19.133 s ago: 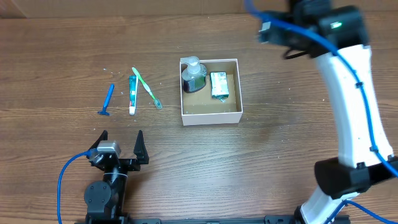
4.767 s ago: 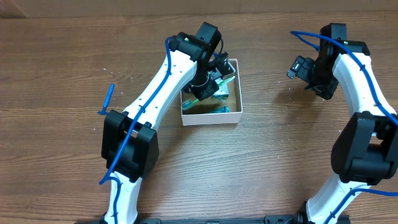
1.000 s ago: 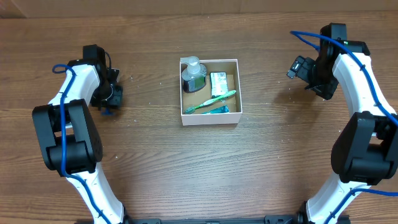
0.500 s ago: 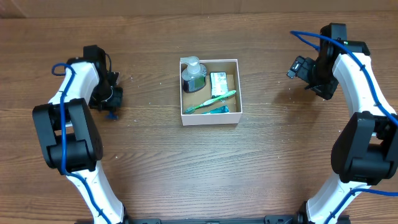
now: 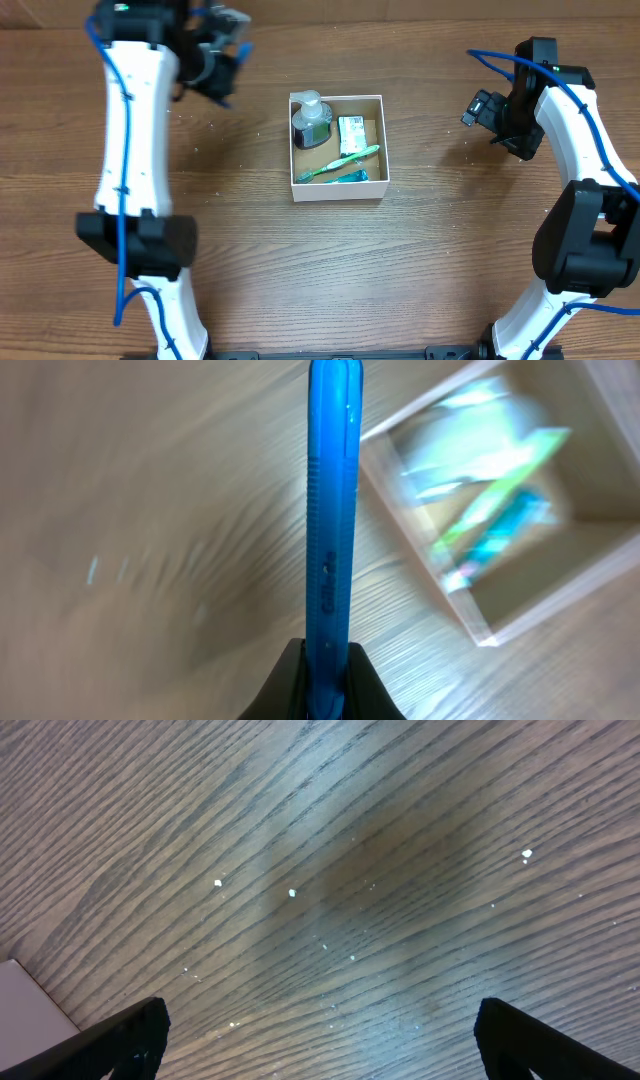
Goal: Pack container
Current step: 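Carry the blue razor with the left gripper into the box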
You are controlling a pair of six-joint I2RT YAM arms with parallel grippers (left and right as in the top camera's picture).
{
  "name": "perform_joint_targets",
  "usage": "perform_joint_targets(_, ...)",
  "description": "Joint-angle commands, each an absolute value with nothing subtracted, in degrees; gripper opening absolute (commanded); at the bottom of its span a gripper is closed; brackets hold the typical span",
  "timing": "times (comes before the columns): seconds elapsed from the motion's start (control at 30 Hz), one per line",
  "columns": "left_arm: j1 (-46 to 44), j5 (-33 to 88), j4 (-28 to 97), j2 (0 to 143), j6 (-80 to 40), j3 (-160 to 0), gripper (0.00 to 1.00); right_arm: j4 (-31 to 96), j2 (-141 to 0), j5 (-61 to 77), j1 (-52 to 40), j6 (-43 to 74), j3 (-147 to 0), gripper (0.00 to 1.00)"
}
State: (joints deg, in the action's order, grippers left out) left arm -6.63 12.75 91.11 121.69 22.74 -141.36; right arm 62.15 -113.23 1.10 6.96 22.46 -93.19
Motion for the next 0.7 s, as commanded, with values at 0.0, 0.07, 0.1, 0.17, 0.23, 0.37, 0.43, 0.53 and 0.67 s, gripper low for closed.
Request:
perform_joint_targets(0.0, -16.6, 17.3, 91.6, 119.6, 36.1, -144.3, 0.04, 61.9, -112.9, 0.8, 6.8, 22.7, -93.3, 1.00)
perform_joint_targets(0.07, -21.0, 15.4, 91.4, 119.9, 39.6, -143.6, 0.04, 61.9, -112.9, 0.8, 6.8, 22.7, -93.3, 1.00)
perform_joint_targets(0.1, -23.0, 13.7, 91.3, 120.0, 40.8, -143.0, 0.04, 61.9, -112.9, 0.8, 6.8, 22.7, -93.3, 1.00)
perform_joint_targets(0.17, -26.3, 9.8, 91.3, 120.6, 41.6, -141.7, 0.04, 61.9, -112.9, 0.8, 6.8, 22.7, -93.3, 1.00)
perform_joint_targets(0.23, -28.4, 6.0, 91.2, 121.0, 42.1, -139.9, 0.04, 61.9, -112.9, 0.8, 6.8, 22.7, -93.3, 1.00)
perform_joint_targets(0.37, -29.6, 4.6, 89.8, 121.2, 43.3, -133.6, 0.04, 61.9, -112.9, 0.8, 6.8, 22.7, -93.3, 1.00)
perform_joint_targets(0.43, -29.3, 5.5, 88.7, 121.2, 44.1, -130.5, 0.04, 61.9, -112.9, 0.8, 6.8, 22.7, -93.3, 1.00)
perform_joint_targets(0.53, -28.8, 6.9, 85.8, 121.2, 45.5, -125.1, 0.04, 61.9, -112.9, 0.8, 6.8, 22.7, -93.3, 1.00)
perform_joint_targets(0.67, -28.8, 7.5, 81.8, 121.2, 46.8, -118.9, 0.04, 61.9, -112.9, 0.8, 6.8, 22.7, -93.3, 1.00)
